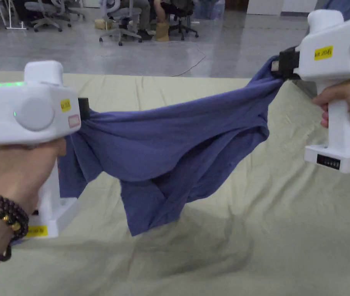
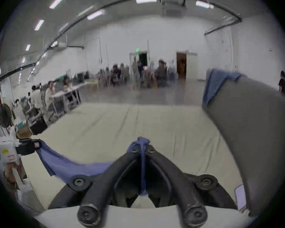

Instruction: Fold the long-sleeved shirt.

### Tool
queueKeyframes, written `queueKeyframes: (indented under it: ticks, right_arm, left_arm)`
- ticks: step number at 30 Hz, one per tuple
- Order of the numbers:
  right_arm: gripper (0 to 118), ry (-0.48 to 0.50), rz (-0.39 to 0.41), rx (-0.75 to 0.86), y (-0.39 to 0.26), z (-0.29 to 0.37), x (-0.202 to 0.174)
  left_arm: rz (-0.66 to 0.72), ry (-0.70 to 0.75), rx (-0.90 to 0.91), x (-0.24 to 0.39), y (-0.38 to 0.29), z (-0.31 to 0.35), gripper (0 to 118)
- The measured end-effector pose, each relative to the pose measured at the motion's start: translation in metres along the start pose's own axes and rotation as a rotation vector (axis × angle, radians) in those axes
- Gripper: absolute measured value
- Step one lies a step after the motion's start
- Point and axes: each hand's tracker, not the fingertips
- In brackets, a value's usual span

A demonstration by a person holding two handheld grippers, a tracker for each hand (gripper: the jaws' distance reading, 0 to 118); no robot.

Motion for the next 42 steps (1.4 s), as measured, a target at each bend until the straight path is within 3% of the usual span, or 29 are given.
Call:
queueKeyframes:
  ticks: [4, 8, 9, 16, 22, 32, 37, 42]
  right_arm:
    - [0, -0.084, 0.057, 0.102, 0.077, 0.016, -0.016]
    - [0, -0.163, 0.033, 0.159, 0.132, 0.020, -0.022]
    - [0, -0.179, 0.021, 0.159, 0.150, -0.002, -0.009]
    - [0, -0.215, -0.011, 0.168, 0.170, -0.009, 0.004]
    - [0, -0.195, -0.048, 0.086, 0.111, -0.044, 0.017]
    - [0, -0.140, -0.153, -0.212, -0.075, -0.125, 0.028]
    - [0, -0.101, -0.156, -0.173, -0.122, -0.090, 0.012]
    - [0, -0.099, -0.149, -0.121, -0.186, -0.007, -0.005]
  left_arm:
    - [-0.066, 0.040, 0.093, 0.010, 0.092, -0.001, 3]
    - [-0.083, 0.072, 0.098, 0.025, 0.159, -0.010, 3]
    - [-0.090, 0.083, 0.102, 0.030, 0.173, -0.009, 3]
    - [-0.090, 0.106, 0.093, 0.055, 0.197, -0.017, 3]
    - [-0.099, 0.100, -0.009, 0.056, 0.134, -0.054, 3]
    - [-0.067, 0.077, -0.243, 0.042, -0.029, -0.123, 3]
    - [-0.032, 0.016, -0.216, 0.036, -0.049, -0.104, 3]
    - [-0.052, -0.058, -0.185, 0.029, -0.094, -0.033, 3]
